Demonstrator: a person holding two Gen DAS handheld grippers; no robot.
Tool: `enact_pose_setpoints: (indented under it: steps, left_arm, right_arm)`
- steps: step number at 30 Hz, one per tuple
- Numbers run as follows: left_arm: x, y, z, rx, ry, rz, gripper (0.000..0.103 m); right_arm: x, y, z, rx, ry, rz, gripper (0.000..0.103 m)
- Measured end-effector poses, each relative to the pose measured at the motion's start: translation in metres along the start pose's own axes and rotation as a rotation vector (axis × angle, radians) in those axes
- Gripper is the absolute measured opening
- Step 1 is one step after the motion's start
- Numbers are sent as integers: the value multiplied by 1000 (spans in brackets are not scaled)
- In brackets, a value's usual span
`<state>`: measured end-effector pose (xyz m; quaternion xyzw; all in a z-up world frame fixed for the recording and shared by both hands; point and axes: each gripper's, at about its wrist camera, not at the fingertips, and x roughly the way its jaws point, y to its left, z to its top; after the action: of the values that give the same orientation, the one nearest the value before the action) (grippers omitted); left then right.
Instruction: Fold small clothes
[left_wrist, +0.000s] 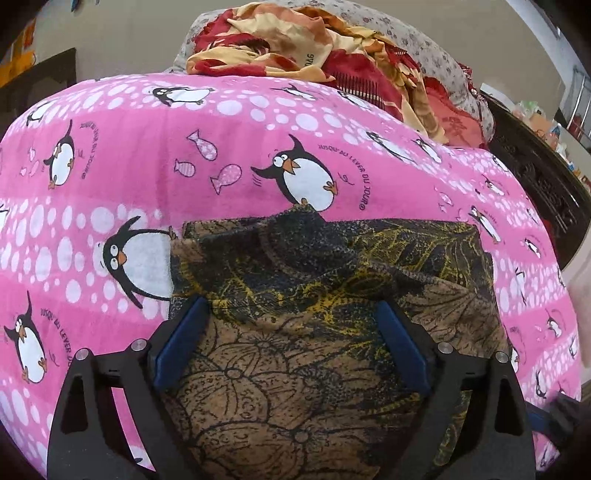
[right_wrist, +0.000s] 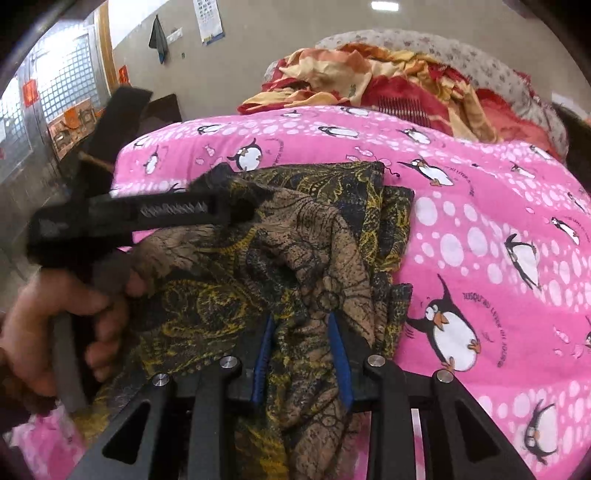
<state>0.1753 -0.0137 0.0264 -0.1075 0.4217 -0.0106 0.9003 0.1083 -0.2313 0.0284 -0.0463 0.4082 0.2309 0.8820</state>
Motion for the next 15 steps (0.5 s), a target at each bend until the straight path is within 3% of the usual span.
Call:
enact_pose_setpoints:
  steps: [3, 5, 8, 10, 15]
  left_arm:
    - [0, -1, 0, 5, -1, 7, 93]
    - [1, -1, 0, 8, 0, 13, 93]
    - [1, -1, -1, 16, -3, 24, 93]
    - [1, -1, 0, 14, -3, 19, 93]
    - [-14, -1, 6, 22, 47, -13, 94]
  right_arm:
    - [-55, 31, -8, -44, -45, 48, 29]
    - [-67, 51, -22, -98, -26, 75, 28]
    - [-42, 64, -63, -160, 70, 41, 29]
    - [-42, 68, -81, -196, -51, 26, 30]
    - [-41, 78, -83, -229, -64, -13, 31]
